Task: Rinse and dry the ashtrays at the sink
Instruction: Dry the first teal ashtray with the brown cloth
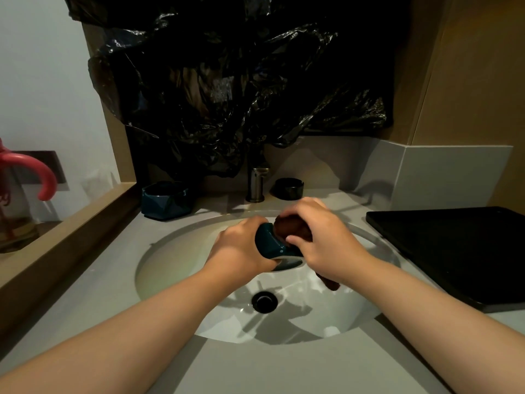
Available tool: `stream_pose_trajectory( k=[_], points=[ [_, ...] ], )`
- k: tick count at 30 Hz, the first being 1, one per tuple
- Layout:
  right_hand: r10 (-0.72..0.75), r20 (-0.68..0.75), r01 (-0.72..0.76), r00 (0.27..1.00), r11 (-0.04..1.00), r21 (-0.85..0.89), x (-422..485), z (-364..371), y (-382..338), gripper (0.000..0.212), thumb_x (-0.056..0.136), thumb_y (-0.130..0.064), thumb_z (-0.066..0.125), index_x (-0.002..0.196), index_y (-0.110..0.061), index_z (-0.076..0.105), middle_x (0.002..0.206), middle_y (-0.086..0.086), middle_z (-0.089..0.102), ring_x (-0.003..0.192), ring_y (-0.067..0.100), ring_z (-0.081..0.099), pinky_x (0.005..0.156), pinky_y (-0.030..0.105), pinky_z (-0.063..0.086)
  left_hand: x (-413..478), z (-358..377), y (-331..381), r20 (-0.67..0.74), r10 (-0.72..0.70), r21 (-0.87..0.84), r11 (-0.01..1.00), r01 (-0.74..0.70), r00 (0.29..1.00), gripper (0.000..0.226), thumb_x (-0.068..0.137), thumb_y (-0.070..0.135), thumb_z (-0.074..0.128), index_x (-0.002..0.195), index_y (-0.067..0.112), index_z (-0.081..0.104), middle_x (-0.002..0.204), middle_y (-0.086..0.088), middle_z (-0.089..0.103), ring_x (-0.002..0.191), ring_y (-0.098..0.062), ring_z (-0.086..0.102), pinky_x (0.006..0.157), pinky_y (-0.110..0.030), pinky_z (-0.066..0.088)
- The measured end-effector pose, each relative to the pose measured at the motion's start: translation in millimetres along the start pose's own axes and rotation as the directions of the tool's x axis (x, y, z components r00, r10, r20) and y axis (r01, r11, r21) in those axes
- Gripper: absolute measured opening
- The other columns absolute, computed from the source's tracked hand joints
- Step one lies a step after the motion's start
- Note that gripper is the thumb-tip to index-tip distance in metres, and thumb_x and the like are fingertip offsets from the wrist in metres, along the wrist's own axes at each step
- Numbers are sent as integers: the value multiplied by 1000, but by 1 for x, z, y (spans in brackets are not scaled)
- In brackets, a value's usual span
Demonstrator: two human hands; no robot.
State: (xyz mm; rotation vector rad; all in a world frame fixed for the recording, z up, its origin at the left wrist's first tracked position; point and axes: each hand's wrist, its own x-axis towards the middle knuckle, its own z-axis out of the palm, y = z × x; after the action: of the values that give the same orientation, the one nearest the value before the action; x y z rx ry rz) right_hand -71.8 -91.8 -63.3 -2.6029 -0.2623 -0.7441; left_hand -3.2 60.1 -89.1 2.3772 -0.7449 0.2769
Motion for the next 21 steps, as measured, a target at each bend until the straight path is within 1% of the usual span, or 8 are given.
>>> stream_pose_trajectory(
  k=[2,6,11,12,14,17,19,21],
  points=[
    [-45,-16,45,999,998,-33,1,0,3,26,85,-12,66,110,-18,62,107,-9,51,103,6,43,89,15,36,0,0,1,4,-4,-2,1000,4,1000,63,67,39,80,122,32,51,100,14,53,99,-12,54,86,-27,49],
    [106,-73,-108,992,994,-31,5,-2,16,23,90,-12,57,111,-20,64,105,-8,50,104,8,42,91,18,37,0,-1,0,-15,-24,-38,999,24,1000,66,67,35,81,125,32,49,106,13,55,103,-13,53,90,-29,50],
    [-139,-131,128,982,988,-92,-1,2,8,25,88,-23,54,110,-18,66,115,-5,51,110,9,37,89,13,31,-2,-3,1,-81,-29,-118,993,19,996,59,66,34,83,117,32,52,97,16,52,97,-10,54,86,-26,49],
    [-125,-172,115,977,991,-64,0,2,9,25,89,-24,53,110,-18,66,116,-6,50,111,8,37,91,11,30,-3,-3,2,-108,-22,-151,988,5,994,57,65,32,84,113,33,52,97,15,53,95,-9,54,84,-23,48],
    [42,-211,-21,977,995,100,4,1,14,22,94,-24,51,111,-22,65,115,-9,47,112,6,39,90,7,30,-4,-3,3,-135,-14,-200,980,-13,991,57,65,29,85,108,36,49,98,17,52,95,-6,51,80,-17,42],
    [292,-182,-230,939,926,300,7,3,23,22,97,-21,47,110,-26,64,107,-5,52,104,11,50,74,-1,35,-3,-2,4,-155,-45,-252,968,4,987,61,64,28,86,113,33,51,98,17,52,97,-7,53,84,-20,46],
    [284,-230,-215,931,934,284,6,4,21,21,96,-16,49,106,-22,66,102,-4,53,100,11,52,75,1,37,-2,-2,3,-155,-62,-258,966,21,986,63,63,29,87,116,30,52,99,15,55,98,-9,55,86,-22,49],
    [125,-299,-76,946,983,168,3,5,13,18,94,-11,51,102,-15,67,100,-5,52,98,11,51,82,9,42,-1,-2,1,-148,-73,-265,964,31,986,62,62,29,87,113,32,52,98,15,56,98,-10,56,88,-25,51]
  ],
)
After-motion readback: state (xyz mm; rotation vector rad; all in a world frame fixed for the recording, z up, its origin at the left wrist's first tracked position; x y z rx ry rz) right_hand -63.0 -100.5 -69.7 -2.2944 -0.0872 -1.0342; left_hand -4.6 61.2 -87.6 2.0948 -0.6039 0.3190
